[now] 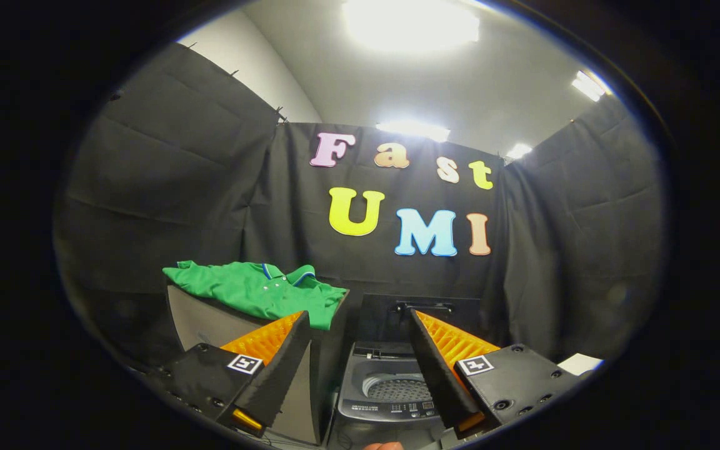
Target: Put the clothes into the washing machine and then close the washing machine lid.
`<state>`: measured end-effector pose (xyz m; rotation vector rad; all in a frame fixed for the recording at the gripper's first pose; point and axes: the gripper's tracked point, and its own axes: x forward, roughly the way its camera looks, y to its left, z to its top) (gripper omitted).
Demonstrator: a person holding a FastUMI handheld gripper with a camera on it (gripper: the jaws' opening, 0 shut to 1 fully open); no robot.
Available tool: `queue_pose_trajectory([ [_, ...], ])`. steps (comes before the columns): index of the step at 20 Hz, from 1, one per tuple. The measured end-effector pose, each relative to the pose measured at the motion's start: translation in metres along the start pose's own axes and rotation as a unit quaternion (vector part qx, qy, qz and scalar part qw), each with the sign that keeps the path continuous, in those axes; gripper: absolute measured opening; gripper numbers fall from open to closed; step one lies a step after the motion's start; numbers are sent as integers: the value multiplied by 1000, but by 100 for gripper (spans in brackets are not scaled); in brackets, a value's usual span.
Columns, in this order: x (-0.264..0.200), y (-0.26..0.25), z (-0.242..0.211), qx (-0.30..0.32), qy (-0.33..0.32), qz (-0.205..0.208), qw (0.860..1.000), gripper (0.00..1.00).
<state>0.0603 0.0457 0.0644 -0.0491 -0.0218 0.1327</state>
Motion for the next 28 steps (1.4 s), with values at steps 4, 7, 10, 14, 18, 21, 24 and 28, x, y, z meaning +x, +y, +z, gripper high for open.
queue_pose_trajectory([
  [4, 40, 23, 17, 30, 33, 57, 997, 98],
  [7, 70, 25, 41, 40, 38, 65, 996, 98],
  [10, 101, 41, 44, 55, 74, 85, 992, 98],
  [14, 134, 52, 47, 92, 144, 89, 981, 98],
  [18, 165, 69, 48, 120, 199, 98, 968, 97],
  [21, 186, 73, 49, 108, 217, 93, 966, 96],
  [24, 204, 85, 47, 95, 242, 92, 961, 96],
  [28, 226, 107, 49, 81, 270, 98, 954, 96],
])
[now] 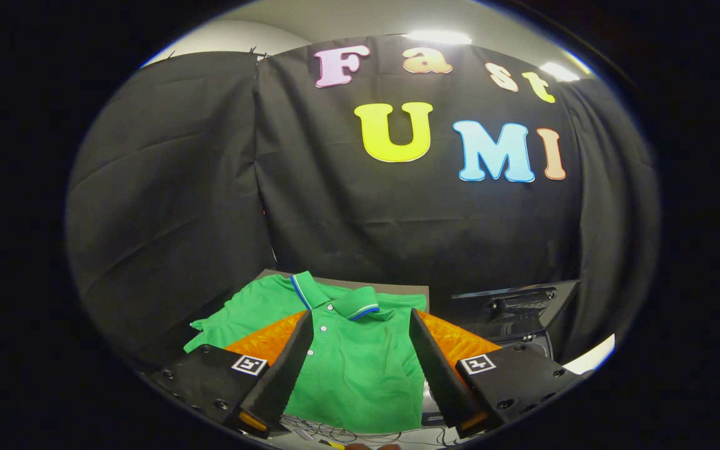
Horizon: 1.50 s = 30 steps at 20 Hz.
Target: Put the clothes into the washing machine and then close the washing machine lid.
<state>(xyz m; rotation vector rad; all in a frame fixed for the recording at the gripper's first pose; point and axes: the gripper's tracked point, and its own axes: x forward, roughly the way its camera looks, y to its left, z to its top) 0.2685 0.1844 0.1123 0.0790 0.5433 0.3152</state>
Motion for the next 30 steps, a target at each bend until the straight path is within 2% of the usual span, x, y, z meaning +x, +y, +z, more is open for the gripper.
queue_pose_trajectory([
  [4, 22, 23, -5, -10, 33, 14, 999, 96],
  [13, 70, 60, -47, -15, 124, -1, 992, 96],
  [24, 104, 66, -89, -42, 180, -33, 982, 97],
  [30, 108, 67, -89, -21, 171, -20, 985, 97],
])
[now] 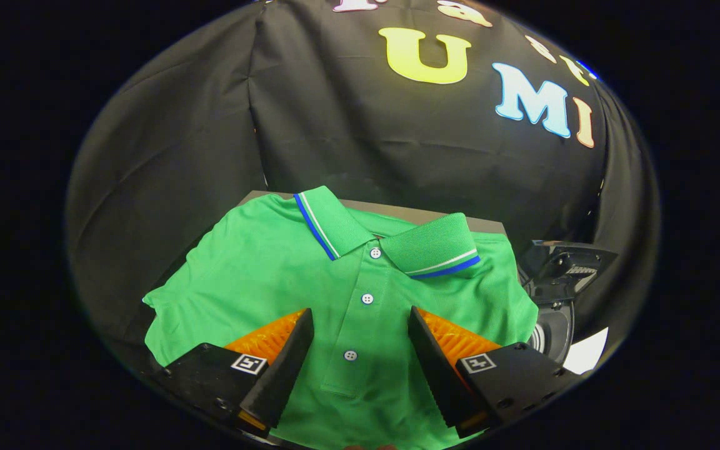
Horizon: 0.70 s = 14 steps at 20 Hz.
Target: Put the clothes into the washing machine and then close the washing machine lid.
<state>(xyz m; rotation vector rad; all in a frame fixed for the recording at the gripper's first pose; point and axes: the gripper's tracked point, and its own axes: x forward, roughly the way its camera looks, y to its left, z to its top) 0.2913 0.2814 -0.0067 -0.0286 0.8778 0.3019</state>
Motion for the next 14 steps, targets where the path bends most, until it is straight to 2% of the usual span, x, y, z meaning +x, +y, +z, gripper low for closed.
queue_pose_trajectory([
  [5, -2, 3, -1, -20, -57, 14, 998, 97],
  [7, -5, 3, -3, -35, -70, 17, 997, 92],
  [11, -4, 5, -3, -25, -50, 16, 998, 92],
  [14, -3, 11, -1, -32, -43, 34, 998, 61],
])
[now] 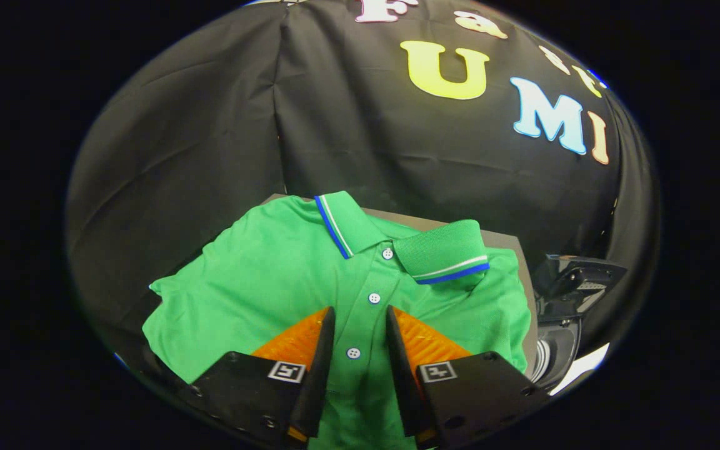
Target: Put the clothes into the washing machine and then close the washing machine lid.
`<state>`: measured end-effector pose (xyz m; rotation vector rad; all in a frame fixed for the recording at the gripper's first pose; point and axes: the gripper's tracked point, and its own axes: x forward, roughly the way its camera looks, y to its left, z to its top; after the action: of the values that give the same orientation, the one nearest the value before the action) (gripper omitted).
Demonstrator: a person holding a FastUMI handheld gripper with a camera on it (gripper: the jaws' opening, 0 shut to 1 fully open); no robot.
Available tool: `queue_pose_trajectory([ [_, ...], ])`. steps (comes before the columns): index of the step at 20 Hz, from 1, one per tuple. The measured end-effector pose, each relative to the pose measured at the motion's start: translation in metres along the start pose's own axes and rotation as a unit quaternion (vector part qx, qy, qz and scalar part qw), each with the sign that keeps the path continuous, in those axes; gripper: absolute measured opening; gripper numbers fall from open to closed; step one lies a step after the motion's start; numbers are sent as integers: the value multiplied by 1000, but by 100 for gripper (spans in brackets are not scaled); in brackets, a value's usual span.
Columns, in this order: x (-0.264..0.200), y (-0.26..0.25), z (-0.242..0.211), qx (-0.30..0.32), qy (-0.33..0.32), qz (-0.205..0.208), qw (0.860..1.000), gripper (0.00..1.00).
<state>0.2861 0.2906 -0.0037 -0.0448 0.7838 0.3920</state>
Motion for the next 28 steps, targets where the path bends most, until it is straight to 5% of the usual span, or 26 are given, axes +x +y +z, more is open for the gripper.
queue_pose_trajectory([
  [1, -1, -2, 0, -6, 3, -1, 1000, 51],
  [3, -1, -1, 3, -24, -2, 7, 1000, 51],
  [4, -3, 2, 2, -15, -7, 7, 1000, 5],
  [17, -4, 4, 10, -7, -47, 20, 999, 1],
  [28, -81, -15, 85, 44, -164, 51, 984, 1],
])
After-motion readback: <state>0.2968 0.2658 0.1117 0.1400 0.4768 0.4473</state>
